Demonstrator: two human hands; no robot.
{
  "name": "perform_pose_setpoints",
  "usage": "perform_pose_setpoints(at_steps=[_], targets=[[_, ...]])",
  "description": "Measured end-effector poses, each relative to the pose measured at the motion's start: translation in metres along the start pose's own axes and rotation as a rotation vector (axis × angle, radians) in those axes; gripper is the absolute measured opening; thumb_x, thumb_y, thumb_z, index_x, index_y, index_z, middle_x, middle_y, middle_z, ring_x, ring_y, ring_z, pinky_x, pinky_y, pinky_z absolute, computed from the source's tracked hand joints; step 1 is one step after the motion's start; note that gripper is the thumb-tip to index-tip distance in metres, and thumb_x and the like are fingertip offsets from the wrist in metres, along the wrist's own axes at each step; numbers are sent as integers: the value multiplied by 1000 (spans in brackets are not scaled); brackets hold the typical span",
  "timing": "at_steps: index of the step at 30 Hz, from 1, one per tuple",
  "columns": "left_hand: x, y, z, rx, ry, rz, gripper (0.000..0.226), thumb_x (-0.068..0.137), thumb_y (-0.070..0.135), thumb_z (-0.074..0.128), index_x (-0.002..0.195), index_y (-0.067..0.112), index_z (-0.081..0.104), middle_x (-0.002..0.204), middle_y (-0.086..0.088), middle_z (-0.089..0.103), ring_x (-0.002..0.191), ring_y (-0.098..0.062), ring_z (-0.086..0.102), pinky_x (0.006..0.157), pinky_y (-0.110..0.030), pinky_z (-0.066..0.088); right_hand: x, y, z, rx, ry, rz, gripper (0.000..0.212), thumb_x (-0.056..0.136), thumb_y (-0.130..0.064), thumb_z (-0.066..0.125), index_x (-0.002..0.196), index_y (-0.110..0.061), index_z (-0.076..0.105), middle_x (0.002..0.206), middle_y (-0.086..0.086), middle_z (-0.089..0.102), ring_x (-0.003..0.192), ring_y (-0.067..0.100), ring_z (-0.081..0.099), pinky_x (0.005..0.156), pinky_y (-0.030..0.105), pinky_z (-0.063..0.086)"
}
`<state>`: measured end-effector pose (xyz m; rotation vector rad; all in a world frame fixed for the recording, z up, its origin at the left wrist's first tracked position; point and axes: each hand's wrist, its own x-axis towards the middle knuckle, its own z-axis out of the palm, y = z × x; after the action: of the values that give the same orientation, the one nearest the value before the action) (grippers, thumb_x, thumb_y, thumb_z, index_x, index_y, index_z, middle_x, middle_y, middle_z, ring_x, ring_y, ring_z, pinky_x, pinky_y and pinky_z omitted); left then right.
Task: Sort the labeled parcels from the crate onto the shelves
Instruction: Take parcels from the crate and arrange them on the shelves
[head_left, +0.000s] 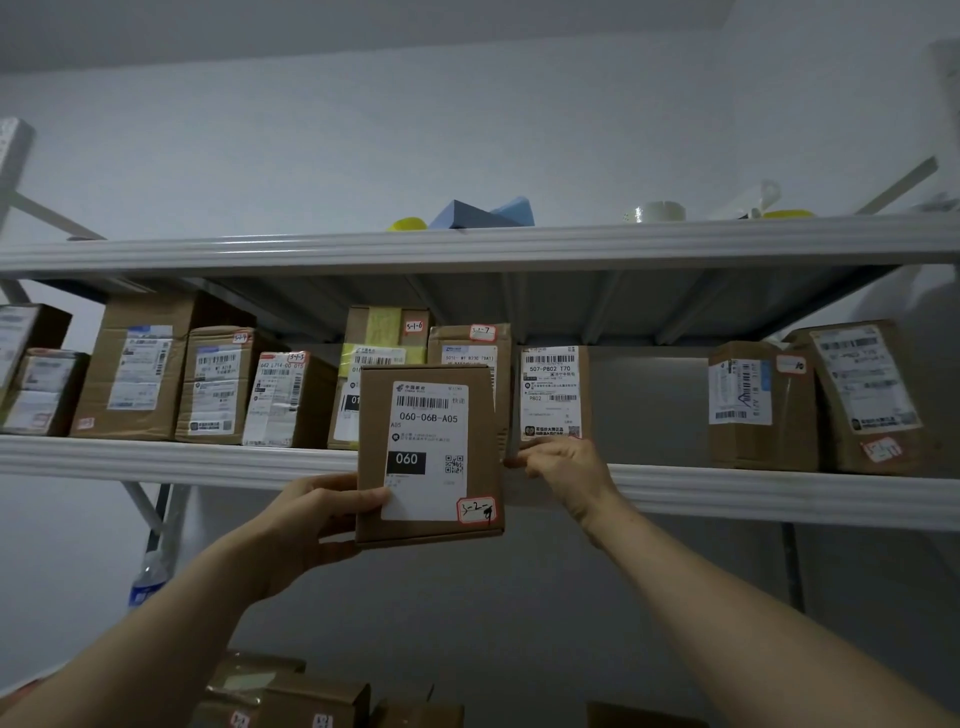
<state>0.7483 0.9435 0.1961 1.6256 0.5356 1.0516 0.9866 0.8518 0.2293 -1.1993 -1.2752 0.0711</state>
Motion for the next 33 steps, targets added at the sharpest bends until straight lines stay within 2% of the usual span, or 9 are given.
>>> perform_pose_setpoints(at_steps=[3,8,11,14,20,25,28,31,33], targets=[[0,0,1,4,11,-3,37,69,19,71,106,11,68,95,-10,73,93,-26,66,83,-39,51,7,5,-4,-77,154,-73,20,84,-1,58,85,-10,75,93,-4,64,85,2,55,77,16,43],[2,3,1,10,22,-3,36,70,19,71,105,10,68,91,-8,74,91,-25,66,85,-39,51,30,12,-23,-210,420,-63,27,83,-6,59,108,-15,65,112,5,59,87,14,57,88,37,50],[3,7,2,12,17,4,38,68,20,70,105,10,67,92,-9,73,91,-25,66,79,-36,52,41,12,-37,-255,439,67,47,86,-11,60,131,-11,48,125,9,55,108,23,56,95,38,45],[4,10,2,16,2,12,39,68,21,70,106,11,67,90,-7,74,92,-25,66,78,-35,52,49,9,-48,-331,380,175,63,90,-17,59,145,-6,29,144,15,41,129,30,44,105,40,38],[6,19,0,44,1,19,41,68,20,70,108,8,66,92,-9,74,95,-27,67,82,-38,53,59,-4,-53,-368,224,292,62,91,-17,63,140,4,31,138,19,44,125,31,46,91,33,40],[10,41,4,69,-1,43,44,67,20,71,109,10,63,93,-9,73,89,-25,69,69,-32,54,76,-6,-48,-235,159,325,51,91,-21,64,130,2,39,127,16,55,108,27,57,82,35,45],[13,52,6,80,-5,56,51,64,21,71,113,9,62,99,-11,71,94,-26,68,73,-34,54,80,-5,-41,-193,114,318,36,93,-15,59,124,0,48,124,17,59,97,25,59,70,30,46],[17,59,8,85,-8,54,62,61,21,73,120,9,57,106,-14,69,98,-27,67,76,-35,54,84,-4,-36,-254,111,305,32,96,-10,52,126,1,52,127,16,59,111,29,59,84,32,46],[21,63,14,89,-20,66,60,62,21,73,118,9,59,102,-13,71,95,-26,68,73,-34,55,85,-3,-36,-195,144,299,35,98,-13,47,130,-1,48,131,16,56,117,30,56,94,35,45]])
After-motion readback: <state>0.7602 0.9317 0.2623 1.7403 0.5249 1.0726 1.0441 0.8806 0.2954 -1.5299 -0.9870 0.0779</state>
